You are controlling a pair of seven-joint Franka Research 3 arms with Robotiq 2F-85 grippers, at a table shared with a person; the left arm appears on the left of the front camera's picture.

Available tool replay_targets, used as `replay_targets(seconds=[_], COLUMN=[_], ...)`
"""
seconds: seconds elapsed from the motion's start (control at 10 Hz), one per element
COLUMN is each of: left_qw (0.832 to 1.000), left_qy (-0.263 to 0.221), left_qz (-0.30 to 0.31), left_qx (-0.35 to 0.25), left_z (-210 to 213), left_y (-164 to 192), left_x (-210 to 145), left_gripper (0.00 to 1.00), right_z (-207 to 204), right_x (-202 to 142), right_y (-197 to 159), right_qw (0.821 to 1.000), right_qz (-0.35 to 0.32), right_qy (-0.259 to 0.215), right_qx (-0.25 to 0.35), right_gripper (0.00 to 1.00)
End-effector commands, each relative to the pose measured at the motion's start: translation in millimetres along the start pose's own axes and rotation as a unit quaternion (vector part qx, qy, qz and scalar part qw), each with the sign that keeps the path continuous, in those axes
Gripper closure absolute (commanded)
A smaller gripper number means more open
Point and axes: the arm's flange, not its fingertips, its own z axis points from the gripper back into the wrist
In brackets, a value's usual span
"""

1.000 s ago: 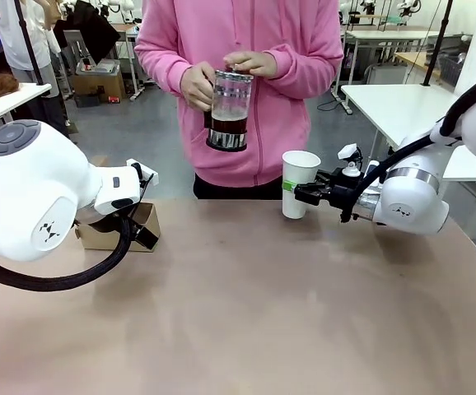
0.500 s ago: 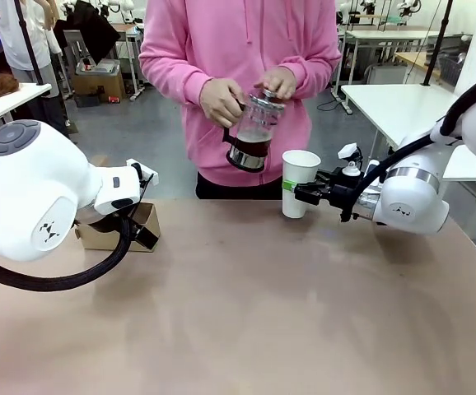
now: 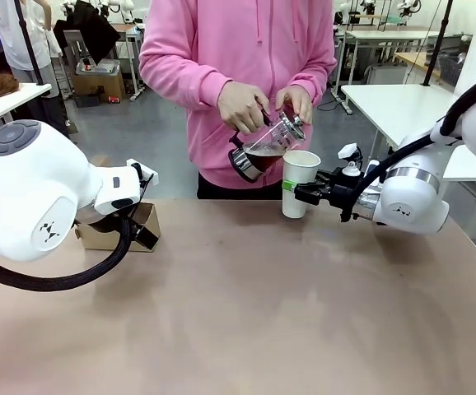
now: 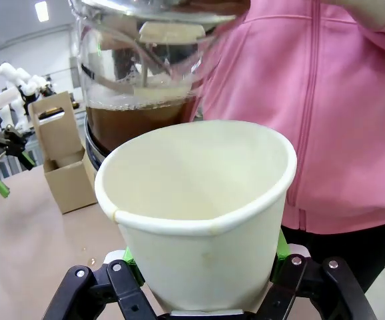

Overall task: Pour a drink into a cup and package it in a carrier.
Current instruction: When a person places the Paper Cup Lid on the 600 ml Paper Cup , lift the 600 ml Paper Cup.

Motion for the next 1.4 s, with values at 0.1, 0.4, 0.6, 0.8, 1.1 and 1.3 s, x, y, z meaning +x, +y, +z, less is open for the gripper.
replay_targets(seconds=[0.1,0.4,0.6,0.8,1.1,1.3], left_qw=[1.0,1.0,1.0,1.0,1.0,1.0], left_qy=[-0.001,-0.001,-0.001,-0.001,-0.001,-0.001], left_qz=[0.0,0.0,0.0,0.0,0.0,0.0], left_qx=[-0.001,-0.001,-0.001,-0.001,-0.001,-0.001], left_z=[0.4,0.4,0.4,0.4,0.4,0.4], left_y=[0.2,0.2,0.2,0.2,0.2,0.2], left_x=[-0.2,-0.2,-0.2,-0.2,-0.2,-0.2], left_gripper=[0.0,0.0,0.0,0.0,0.0,0.0], right_z=[0.4,0.4,0.4,0.4,0.4,0.4], right_x=[2.6,2.6,2.6,2.6,2.6,2.6], right_y=[3.1,3.1,3.1,3.1,3.1,3.1], right_qw=[1.0,1.0,1.0,1.0,1.0,1.0], right_qz=[0.0,0.0,0.0,0.0,0.0,0.0], right_qy=[-0.001,-0.001,-0.001,-0.001,-0.001,-0.001], right_qx=[-0.001,-0.001,-0.001,-0.001,-0.001,-0.001], right_gripper=[0.2,0.2,0.2,0.2,0.2,0.2])
